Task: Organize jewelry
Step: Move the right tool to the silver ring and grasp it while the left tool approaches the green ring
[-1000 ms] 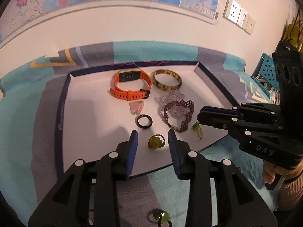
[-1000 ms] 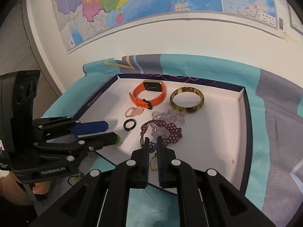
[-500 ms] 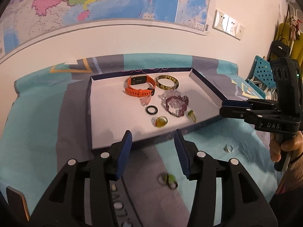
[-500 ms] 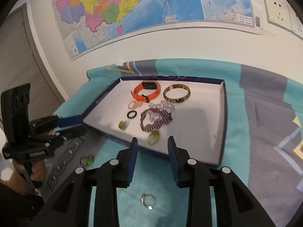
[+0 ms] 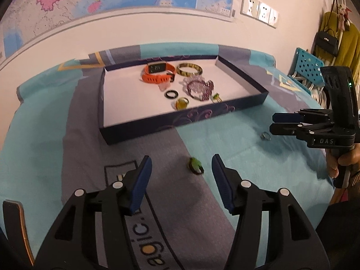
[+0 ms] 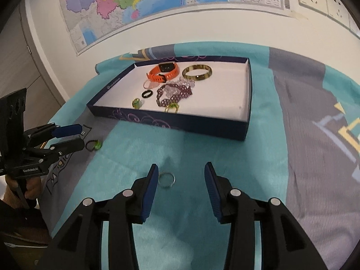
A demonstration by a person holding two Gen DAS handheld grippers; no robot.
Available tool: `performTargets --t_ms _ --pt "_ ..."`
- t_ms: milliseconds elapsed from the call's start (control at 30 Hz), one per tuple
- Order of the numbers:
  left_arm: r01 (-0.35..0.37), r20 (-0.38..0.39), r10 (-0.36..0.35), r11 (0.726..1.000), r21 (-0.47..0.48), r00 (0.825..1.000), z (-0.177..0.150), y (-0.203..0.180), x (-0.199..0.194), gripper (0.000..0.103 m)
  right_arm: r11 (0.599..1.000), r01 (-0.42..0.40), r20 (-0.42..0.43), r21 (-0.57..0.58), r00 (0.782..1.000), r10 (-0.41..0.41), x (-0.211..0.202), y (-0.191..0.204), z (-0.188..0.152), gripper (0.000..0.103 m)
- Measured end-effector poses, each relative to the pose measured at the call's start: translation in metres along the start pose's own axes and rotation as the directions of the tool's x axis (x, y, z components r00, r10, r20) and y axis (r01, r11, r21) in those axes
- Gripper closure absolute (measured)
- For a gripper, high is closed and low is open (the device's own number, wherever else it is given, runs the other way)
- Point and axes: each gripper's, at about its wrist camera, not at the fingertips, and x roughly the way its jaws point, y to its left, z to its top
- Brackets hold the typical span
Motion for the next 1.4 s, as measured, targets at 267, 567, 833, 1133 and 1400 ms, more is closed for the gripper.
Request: performTargets --t_ms 267,567,833,1133,1400 --pt "0.014 -0.020 -0.013 1.000 0.013 1.000 -0.004 -0.011 0.006 0.050 1.000 0.012 -0.009 -0.007 1.000 -0.012 0.000 0.006 -0.010 0.063" --pt "0.027 -0.054 -0.026 0.999 0.018 0.998 -0.004 -0.019 0.014 0.058 0.997 0.044 -0.023 -0.070 0.999 -0.046 0.008 0.024 -0.009 0.061" --pt "0.032 -0.081 -0.033 0.999 -0.016 0.996 -0.003 -0.015 0.020 0.061 0.993 0.068 -0.028 -0.097 0.997 -0.071 0.013 0.031 -0.007 0.061" --pt "-0.012 -0.088 0.011 1.000 -0.003 0.996 -0.001 -0.019 0.024 0.078 0.990 0.078 -0.031 -0.114 0.996 -0.082 0.015 0.033 -0.005 0.070" --pt "-0.021 -0.086 0.020 1.000 -0.013 0.996 -0.001 -0.017 0.024 0.086 0.988 0.087 -0.030 -0.125 0.995 -0.092 0.017 0.034 -0.003 0.086"
